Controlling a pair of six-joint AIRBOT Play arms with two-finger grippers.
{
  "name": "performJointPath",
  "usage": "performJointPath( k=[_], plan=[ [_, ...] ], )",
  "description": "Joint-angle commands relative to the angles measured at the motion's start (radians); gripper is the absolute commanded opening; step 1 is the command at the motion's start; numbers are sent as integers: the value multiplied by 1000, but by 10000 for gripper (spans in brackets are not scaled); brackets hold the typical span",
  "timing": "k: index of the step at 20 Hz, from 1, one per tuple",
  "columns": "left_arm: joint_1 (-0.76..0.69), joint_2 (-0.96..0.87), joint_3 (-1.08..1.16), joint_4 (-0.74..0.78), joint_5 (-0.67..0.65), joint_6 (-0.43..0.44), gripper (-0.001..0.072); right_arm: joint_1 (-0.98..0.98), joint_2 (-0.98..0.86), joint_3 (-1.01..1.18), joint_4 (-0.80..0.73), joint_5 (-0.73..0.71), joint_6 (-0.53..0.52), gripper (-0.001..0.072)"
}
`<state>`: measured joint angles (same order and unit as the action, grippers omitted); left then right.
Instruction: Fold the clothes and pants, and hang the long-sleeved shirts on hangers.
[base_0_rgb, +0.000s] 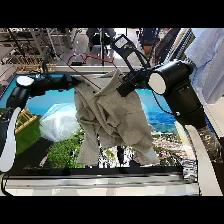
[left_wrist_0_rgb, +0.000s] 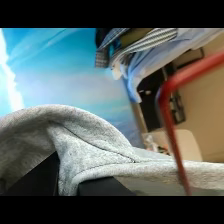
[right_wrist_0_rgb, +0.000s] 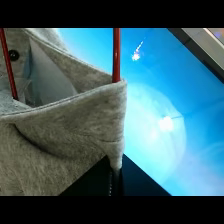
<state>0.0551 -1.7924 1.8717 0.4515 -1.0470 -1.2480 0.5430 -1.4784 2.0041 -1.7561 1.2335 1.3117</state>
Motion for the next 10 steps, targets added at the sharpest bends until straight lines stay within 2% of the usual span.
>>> performJointPath(
  k=[1, 4, 7, 10],
  plan=[
    [50, -61, 88, -45, -111, -39, 18, -1, 0, 0, 16, -10, -74, 23],
    [53, -71, 88, -45, -196, -37, 19, -1, 0, 0, -60, -10, -112, 23],
    [61, -71, 88, -45, -301, 16, 20, -1, 0, 0, -84, -15, -232, 23],
    [65, -71, 87, -45, -402, 78, 21, -1, 0, 0, -76, -39, -249, 23]
  ],
)
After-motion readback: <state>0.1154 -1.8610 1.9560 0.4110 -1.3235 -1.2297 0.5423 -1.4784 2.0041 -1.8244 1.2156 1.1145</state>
